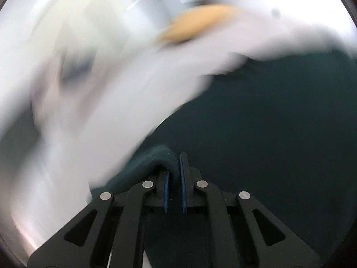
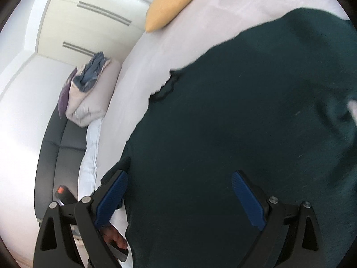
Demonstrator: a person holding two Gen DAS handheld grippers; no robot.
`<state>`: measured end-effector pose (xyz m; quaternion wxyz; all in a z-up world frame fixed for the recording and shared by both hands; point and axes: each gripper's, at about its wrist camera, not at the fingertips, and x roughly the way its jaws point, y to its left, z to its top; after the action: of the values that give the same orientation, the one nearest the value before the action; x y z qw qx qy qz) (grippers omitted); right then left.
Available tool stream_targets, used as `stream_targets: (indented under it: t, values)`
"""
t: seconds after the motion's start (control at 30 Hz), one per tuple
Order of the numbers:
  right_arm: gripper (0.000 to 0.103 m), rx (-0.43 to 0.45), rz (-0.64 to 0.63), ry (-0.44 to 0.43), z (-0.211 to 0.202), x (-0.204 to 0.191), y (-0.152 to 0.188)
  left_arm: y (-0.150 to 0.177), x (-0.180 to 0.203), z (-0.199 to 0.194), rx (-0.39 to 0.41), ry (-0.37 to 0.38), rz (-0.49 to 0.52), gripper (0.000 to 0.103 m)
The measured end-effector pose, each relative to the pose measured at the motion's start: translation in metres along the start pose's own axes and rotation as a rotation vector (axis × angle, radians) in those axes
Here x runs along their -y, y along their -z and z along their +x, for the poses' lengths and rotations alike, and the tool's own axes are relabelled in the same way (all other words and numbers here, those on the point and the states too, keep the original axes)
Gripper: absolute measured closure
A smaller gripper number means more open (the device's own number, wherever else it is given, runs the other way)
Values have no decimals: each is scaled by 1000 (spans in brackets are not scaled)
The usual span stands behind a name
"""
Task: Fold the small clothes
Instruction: 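Fold the sleeve across the sweater body with the left gripper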
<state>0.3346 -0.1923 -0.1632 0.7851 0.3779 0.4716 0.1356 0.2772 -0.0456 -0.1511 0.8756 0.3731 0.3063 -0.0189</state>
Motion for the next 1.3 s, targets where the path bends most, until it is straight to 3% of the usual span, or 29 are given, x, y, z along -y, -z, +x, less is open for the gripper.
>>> stream_targets:
  t: [0.03,0.07,0.13,0.27,0.33,0.53,0.73,0.83,0.93,1.03,1.3]
  values:
    - [6,4,5,3,-3,3,-3,-1,38,-7,43,-2,175,96]
    - [6,6,4,3,-4,4,-5,-1,60,-11,59,-3,255,96]
    - [6,-10,-28,22,-2,2,-10,3,80,-8,52,12,296,96]
    - [6,-47,-134,59,7,-20,-22,6,74,-1,28,41,228,96]
    - [6,-80,-188,80,16,-37,-30,12,75,5,34,29,248,97]
    - [7,-309,-540,235,81,-145,-30,17,86,8,52,-18,248,100]
    - [7,-524,-679,386,158,-224,-9,24,94,-4,58,-47,252,100]
    - [15,-644,-689,442,191,-236,7,30,98,-19,58,-63,259,100]
    - [17,-720,-687,527,216,-236,15,32,100,-21,67,-77,268,100]
    - [17,-706,-648,604,230,-228,11,30,99,-17,64,-78,269,100]
    - [17,-722,-635,580,243,-225,29,30,99,-15,66,-88,267,100]
